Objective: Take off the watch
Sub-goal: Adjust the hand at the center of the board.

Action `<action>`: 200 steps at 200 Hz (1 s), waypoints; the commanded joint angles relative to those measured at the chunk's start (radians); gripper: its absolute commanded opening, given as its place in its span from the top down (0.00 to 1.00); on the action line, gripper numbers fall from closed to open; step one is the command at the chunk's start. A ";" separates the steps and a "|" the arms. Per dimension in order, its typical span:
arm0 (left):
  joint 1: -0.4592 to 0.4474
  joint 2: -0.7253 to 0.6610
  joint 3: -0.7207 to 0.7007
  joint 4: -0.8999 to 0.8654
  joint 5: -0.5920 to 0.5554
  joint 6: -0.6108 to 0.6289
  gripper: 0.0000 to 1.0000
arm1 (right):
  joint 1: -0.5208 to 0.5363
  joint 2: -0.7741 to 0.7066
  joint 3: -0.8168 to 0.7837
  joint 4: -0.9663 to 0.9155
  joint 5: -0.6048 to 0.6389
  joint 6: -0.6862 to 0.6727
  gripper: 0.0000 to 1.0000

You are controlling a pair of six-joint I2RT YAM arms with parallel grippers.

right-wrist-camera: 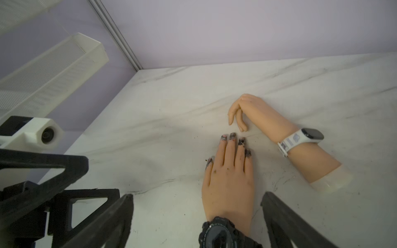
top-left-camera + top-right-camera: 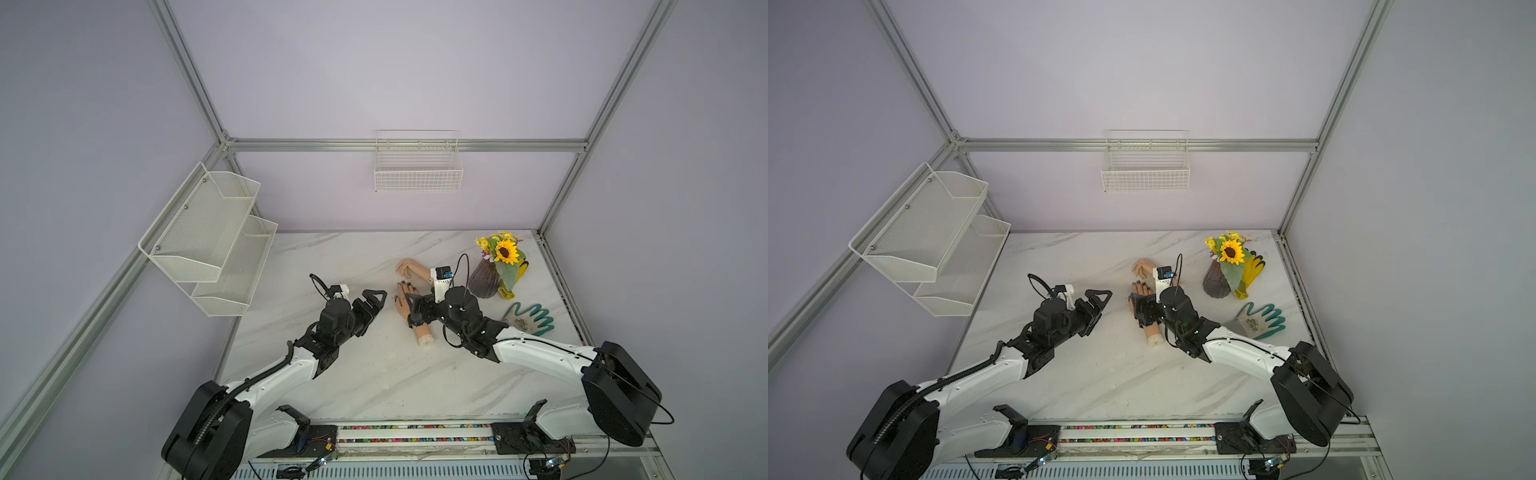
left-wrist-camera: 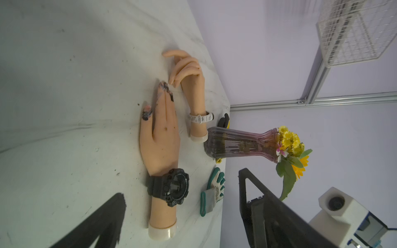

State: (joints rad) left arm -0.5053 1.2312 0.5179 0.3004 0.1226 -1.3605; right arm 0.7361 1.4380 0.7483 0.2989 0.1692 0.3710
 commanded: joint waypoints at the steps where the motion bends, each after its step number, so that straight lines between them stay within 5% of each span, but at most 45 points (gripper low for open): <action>1: -0.006 0.050 0.034 0.088 0.097 -0.099 0.00 | 0.005 0.027 -0.039 -0.034 0.020 0.038 0.05; 68: -0.006 0.064 0.067 -0.030 0.033 -0.024 0.00 | 0.023 0.163 -0.086 0.016 -0.034 0.078 0.09; 151: -0.005 -0.016 0.036 -0.153 -0.092 -0.005 0.00 | 0.063 0.288 -0.055 -0.005 -0.019 0.145 0.34; 166: -0.004 -0.027 0.034 -0.178 -0.116 0.005 0.00 | 0.080 0.309 -0.044 -0.031 0.010 0.160 0.32; 200: -0.002 -0.048 0.037 -0.227 -0.150 0.049 0.00 | 0.117 0.334 -0.020 -0.070 0.049 0.181 0.09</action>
State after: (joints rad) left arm -0.5064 1.2121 0.5579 0.1139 0.0269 -1.3624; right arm 0.8219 1.7332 0.7284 0.3344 0.2012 0.5217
